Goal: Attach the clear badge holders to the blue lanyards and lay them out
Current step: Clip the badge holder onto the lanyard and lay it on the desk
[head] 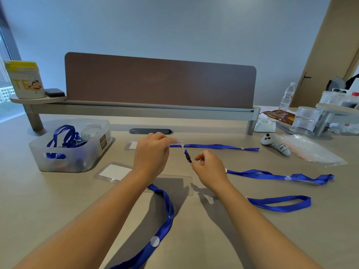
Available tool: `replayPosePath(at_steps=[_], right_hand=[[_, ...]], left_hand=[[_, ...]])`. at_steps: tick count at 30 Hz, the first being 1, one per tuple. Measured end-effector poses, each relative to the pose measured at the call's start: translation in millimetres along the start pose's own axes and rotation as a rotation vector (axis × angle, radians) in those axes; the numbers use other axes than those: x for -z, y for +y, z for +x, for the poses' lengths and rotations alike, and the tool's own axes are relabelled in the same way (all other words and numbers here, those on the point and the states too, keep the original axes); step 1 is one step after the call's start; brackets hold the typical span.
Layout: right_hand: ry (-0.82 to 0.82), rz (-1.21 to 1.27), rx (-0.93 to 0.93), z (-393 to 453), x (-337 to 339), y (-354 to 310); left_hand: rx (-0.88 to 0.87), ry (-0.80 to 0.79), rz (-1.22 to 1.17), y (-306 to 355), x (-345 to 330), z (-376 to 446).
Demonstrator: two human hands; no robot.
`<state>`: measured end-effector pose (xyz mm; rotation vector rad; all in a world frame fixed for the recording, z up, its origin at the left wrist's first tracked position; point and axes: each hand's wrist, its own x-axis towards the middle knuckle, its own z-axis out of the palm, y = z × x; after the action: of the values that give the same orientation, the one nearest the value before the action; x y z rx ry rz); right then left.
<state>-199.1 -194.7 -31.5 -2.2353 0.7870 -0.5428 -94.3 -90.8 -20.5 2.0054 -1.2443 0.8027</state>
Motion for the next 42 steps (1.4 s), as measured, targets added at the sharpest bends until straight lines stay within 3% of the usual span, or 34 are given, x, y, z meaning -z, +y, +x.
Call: replayPosePath(at_steps=[2,6,9,18,23,26,32,36,39,42], right_hand=[[-0.064,0.118,-0.039,-3.0,-2.7,-4.6],[-0.363,0.418,-0.271,-10.7,-14.5,-15.9],[-0.415,0.510,-0.309,-8.0,-27.5,-12.0],[-0.048,1.094,-0.345,16.6,-4.9,6.7],[0.141,1.265,-0.424,41.3,39.4,22.5],[0.258,1.203,-0.418,53.9,74.1,34.5],[0.467,1.106,-0.213,91.8,144.7,41.9],[0.484,1.114,-0.094,119.1,165.6,34.8],[0.437,1.087,-0.152,134.8,143.6,43.2],[0.361,0.986,-0.337,137.3,95.7,61.7]], left_hand=[[0.023,0.008,-0.006,1.1,1.9,2.9],[0.017,0.039,0.002,3.3,4.1,6.7],[0.003,0.038,0.016,3.0,4.2,3.9],[-0.022,-0.037,0.070,-15.6,-2.2,-0.7],[-0.106,-0.083,0.112,0.6,-26.7,12.6],[-0.133,-0.096,0.090,16.9,-47.9,30.5],[-0.148,-0.078,0.019,49.9,-79.0,79.8],[-0.131,-0.028,0.002,46.1,-89.3,101.7],[-0.104,-0.074,0.038,21.1,-98.8,92.3],[-0.069,-0.177,0.124,-15.5,-111.0,66.0]])
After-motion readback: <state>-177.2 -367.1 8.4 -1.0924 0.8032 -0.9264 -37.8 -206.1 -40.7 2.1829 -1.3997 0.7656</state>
